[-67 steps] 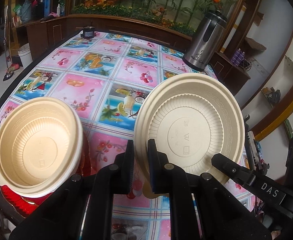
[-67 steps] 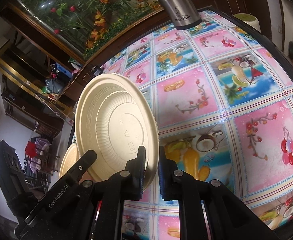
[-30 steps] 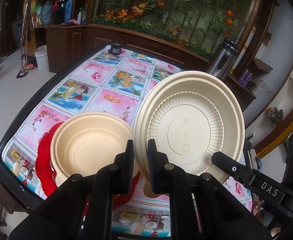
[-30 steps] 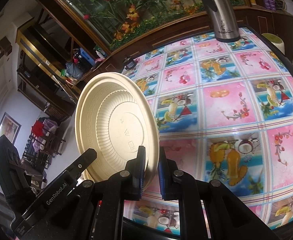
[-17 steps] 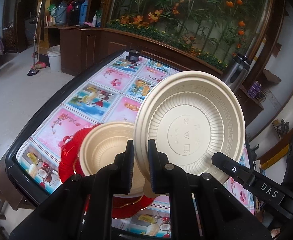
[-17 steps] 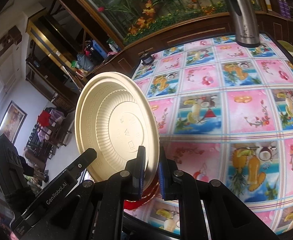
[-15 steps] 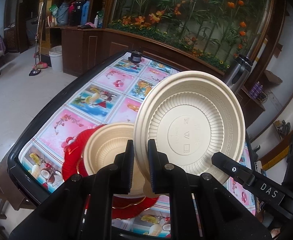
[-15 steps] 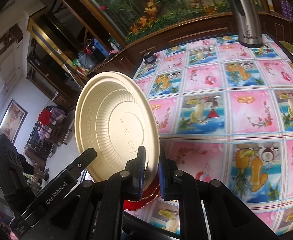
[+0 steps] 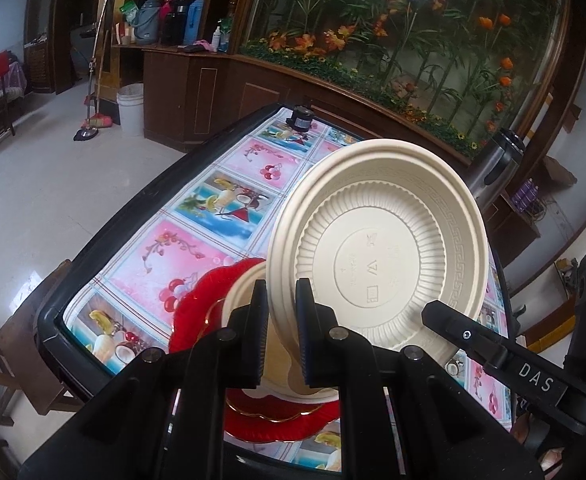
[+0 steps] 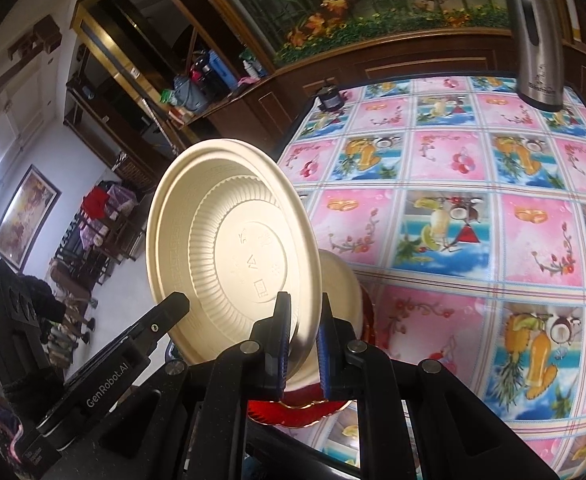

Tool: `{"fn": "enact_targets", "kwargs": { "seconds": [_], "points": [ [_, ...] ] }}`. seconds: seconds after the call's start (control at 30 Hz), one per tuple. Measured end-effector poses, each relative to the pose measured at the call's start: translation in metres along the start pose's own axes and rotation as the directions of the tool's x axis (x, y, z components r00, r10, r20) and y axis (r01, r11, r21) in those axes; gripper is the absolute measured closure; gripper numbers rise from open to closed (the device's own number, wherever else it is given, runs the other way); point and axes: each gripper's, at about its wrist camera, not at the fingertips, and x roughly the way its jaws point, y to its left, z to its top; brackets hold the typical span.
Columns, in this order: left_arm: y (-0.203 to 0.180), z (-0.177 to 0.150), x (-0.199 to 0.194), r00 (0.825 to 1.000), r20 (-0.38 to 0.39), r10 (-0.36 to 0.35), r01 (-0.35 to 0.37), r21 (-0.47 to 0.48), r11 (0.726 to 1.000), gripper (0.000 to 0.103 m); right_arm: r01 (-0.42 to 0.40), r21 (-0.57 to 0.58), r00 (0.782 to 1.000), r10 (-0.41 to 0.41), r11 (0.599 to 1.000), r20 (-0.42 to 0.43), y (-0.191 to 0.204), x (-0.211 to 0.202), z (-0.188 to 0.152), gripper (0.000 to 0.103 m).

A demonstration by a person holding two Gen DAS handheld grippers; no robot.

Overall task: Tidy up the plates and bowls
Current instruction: 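Lower the second beige plate into the stack with the left tool while the right tool holds it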

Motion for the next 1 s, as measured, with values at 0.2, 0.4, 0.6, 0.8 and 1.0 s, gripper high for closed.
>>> {"fn": "enact_targets", "kwargs": {
  "seconds": [0.2, 0.4, 0.6, 0.8, 1.0],
  "points": [
    [0.013, -0.001, 0.003, 1.000, -0.019, 0.013, -0.014, -0.022, 1.000, 0.091, 0.003, -0.040, 1.000, -0.004, 0.999, -0.022, 0.018, 0.010, 0.004, 0.091],
    [0.021, -0.015, 0.013, 0.997, -0.069, 0.016, -0.018, -0.025, 1.000, 0.091, 0.001, -0.035, 0.998, -0.003, 0.999, -0.069, 0.014, 0.024, -0.006, 0.091],
    [0.020, -0.024, 0.015, 0.995, -0.096, 0.025, -0.025, -0.006, 1.000, 0.091, 0.002, -0.024, 0.994, -0.005, 1.000, -0.110, 0.005, 0.032, -0.016, 0.091],
    [0.020, -0.028, 0.015, 0.994, -0.106, 0.027, -0.027, 0.003, 1.000, 0.091, 0.005, -0.016, 0.991, -0.007, 1.000, -0.130, 0.000, 0.035, -0.019, 0.091],
    [0.019, -0.030, 0.015, 0.993, -0.116, 0.031, -0.030, 0.011, 0.999, 0.090, 0.001, -0.009, 0.989, -0.002, 1.000, -0.146, -0.002, 0.035, -0.021, 0.091]
  ]
}}
